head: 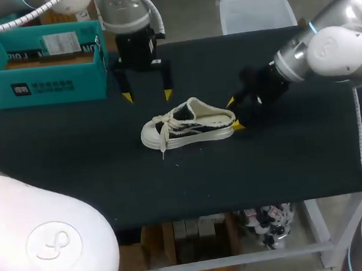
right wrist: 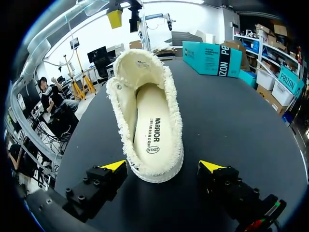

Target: Open the shoe tongue, take the insole out of the shoe, put the insole back into the shoe, and pack the shoe into the shoebox

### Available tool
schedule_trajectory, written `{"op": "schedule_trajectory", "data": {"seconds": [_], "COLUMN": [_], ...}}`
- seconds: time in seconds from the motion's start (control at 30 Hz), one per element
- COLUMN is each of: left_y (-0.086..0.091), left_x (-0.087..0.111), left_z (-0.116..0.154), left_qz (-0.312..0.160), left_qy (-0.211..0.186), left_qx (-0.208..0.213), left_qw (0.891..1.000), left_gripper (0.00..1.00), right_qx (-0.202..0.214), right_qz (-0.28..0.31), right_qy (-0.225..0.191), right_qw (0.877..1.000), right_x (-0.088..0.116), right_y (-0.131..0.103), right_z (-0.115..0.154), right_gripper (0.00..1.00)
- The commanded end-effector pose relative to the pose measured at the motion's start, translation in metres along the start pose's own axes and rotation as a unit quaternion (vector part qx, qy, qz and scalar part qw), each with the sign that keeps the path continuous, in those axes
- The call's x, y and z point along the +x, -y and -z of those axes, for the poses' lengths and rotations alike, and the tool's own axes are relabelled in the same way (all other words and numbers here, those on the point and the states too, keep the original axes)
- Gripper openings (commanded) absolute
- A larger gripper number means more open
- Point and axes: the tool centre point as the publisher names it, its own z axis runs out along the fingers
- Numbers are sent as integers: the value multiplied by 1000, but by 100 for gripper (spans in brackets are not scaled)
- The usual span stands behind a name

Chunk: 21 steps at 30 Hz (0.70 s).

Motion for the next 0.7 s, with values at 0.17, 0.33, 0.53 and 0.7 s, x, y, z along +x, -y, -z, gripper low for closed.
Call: {"op": "schedule_trajectory", "data": {"seconds": [0.17, 0.33, 0.53, 0.7], "left_y": [5, 6, 8, 11], "left_x": [2, 3, 4, 7], "left_z": [-4, -5, -5, -6], "left_qz": [1, 1, 3, 5], "left_qy": [2, 2, 0, -1], "left_qx": [-5, -7, -8, -10], "left_qw": [1000, 1000, 1000, 1000], "left_gripper": [100, 100, 100, 100], "right_qx": [-13, -14, -17, -19], "right_qz": [1, 0, 1, 4], "right_qy": [-4, -12, -17, -20], "right_qw": [1000, 1000, 1000, 1000], "right_x": [2, 1, -1, 0], "right_y": [1, -1, -4, -5], "right_z": [-10, -18, -23, -26], "right_gripper": [100, 100, 100, 100]}}
